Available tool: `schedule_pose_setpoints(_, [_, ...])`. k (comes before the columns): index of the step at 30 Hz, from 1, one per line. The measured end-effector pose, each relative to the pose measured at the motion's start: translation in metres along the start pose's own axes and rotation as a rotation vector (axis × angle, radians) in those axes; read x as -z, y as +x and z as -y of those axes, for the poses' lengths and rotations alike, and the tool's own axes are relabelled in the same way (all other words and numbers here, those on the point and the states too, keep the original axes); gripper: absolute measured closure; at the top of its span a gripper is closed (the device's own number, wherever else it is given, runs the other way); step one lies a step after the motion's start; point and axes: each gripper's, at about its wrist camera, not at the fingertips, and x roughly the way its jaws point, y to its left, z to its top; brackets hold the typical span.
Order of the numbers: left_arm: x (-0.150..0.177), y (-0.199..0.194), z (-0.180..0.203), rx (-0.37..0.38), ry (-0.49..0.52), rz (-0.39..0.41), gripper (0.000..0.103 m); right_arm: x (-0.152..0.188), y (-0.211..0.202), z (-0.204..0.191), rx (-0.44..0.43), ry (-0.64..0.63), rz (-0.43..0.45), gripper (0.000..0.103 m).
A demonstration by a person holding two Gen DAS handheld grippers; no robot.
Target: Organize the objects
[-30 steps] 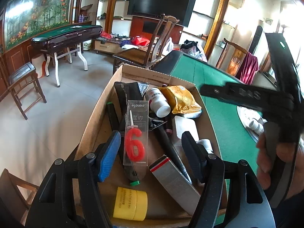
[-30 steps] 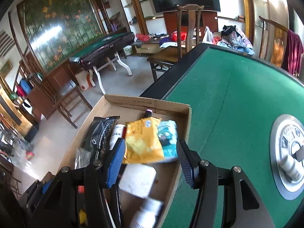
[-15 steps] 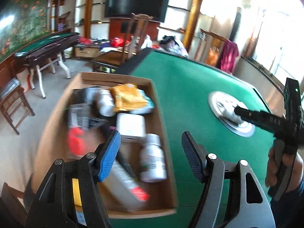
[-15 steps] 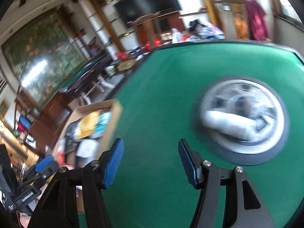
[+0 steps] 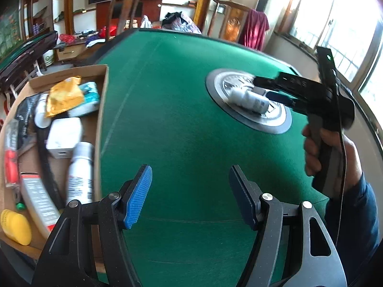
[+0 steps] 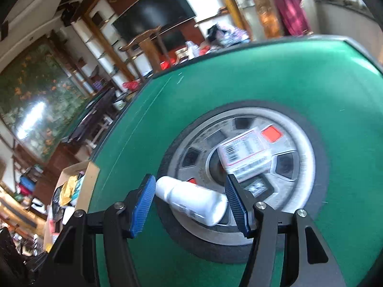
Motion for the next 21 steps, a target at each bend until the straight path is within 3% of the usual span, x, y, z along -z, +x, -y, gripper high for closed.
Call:
schedule_pose_setpoints(7, [-0.007,0.010,0.007,0.002,0.003,-0.017,0.036,0.013,0.002,-0.016,-0.131,-0.035,-0.141,0.043])
schedule_pose_setpoints(11, [-0.028,0.022,0.013,0.014,0.016,-0.035,0.036,0.009,-0.014,-0.013,-0.108,-0.011,-0.081,0.043])
schedule_pose_setpoints(16, [-0.077,0.052,0.038,0.031,0.083,-0.048,0.036,0.009,-0.035,0.005,-0.054,0.084,0.020,0.043])
schedule_pose_setpoints(18, [-0.092,0.069,0.051,-0.005,0.139,-0.078,0.036,0.006,-0.040,0.012,-0.055,0.116,0.041,0.043])
schedule_pose_setpoints(21, [-0.102,0.081,0.056,-0.026,0.138,-0.084,0.036,0.003,-0.044,0.018,-0.036,0.145,0.068,0.041])
